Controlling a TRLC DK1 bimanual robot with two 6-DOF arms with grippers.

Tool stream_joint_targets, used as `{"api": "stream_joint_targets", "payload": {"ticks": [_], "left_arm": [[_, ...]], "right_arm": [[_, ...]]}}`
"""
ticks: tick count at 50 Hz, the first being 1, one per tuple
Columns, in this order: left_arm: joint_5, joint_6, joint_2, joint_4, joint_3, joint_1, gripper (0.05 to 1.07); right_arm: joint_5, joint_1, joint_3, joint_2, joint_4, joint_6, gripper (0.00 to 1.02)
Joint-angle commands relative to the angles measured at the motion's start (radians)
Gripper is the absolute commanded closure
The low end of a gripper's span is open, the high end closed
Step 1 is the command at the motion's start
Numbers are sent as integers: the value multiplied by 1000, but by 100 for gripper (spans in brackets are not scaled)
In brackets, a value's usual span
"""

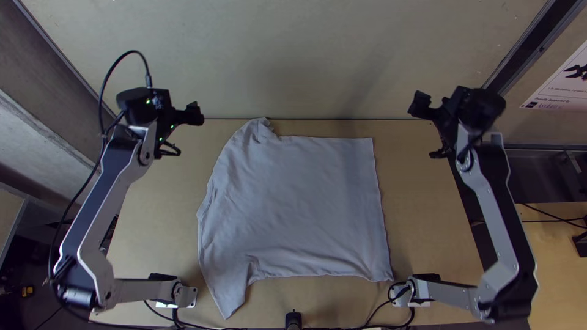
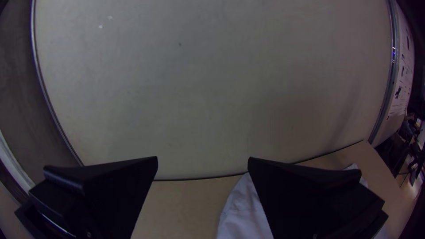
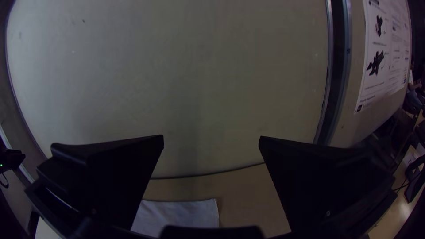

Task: Fold the t-shirt

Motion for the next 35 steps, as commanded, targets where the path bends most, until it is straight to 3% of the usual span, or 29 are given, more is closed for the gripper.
{"api": "stream_joint_targets", "payload": {"ticks": [1, 8, 35], "left_arm": [[13, -58, 98, -65, 129, -5, 10], [25, -101, 239, -175, 273, -5, 10], [128, -200, 621, -273, 520, -14, 11]], "right_arm": [[2, 10, 101, 98, -54, 37, 4], [0, 10, 158, 197, -89, 63, 4], [-29, 16, 290, 464, -222, 142, 4]]}}
